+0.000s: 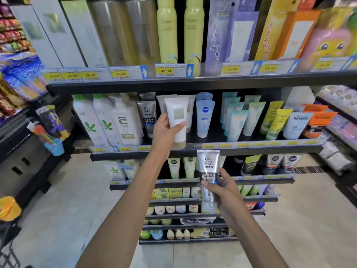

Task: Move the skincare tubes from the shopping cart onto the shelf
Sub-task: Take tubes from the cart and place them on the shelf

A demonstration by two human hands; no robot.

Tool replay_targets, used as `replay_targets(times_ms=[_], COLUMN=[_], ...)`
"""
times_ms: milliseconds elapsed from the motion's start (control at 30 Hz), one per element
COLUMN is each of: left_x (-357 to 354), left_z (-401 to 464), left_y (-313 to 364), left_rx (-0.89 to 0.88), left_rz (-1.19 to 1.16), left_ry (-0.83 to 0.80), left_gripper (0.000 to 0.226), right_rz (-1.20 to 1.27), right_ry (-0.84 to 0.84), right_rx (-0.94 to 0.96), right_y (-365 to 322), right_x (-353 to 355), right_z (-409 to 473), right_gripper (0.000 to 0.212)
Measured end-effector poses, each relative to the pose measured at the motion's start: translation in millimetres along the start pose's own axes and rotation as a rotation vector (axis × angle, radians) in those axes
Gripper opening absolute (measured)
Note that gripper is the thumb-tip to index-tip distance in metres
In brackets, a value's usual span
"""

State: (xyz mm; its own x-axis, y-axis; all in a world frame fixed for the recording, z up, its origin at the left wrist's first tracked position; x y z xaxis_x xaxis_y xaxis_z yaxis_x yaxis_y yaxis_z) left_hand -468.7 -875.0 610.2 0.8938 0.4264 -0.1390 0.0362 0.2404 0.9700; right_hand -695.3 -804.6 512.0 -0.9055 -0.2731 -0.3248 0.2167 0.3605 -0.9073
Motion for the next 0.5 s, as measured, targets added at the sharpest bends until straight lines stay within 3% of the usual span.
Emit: replay_targets(times_ms=[500], left_x=[-17], left_z=[47], left_y=[-38], left_rx=[-0.003], left_rz=[0.168], left_ry=[-0.007], left_gripper=[0.044], right_rz=[-0.03], right_ry=[-0.007], right_rx=[-0.015], right_y=[-4], right_x=[22], right_z=[24], right_gripper=[0.049])
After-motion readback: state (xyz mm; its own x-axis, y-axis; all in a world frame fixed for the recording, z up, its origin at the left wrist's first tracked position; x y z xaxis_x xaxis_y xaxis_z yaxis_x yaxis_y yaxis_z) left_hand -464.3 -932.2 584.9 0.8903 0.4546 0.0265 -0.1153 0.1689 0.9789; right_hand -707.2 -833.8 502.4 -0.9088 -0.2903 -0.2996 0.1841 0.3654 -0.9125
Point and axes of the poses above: each hand's wrist, its own z-axis towards the middle knuckle, its own x-axis out of the back of the hand, y = z × x, the point moved 7 cm from there along z, towards the middle knuckle, and after that the axes turned 4 degrees about -x, right-handed, at the moved point
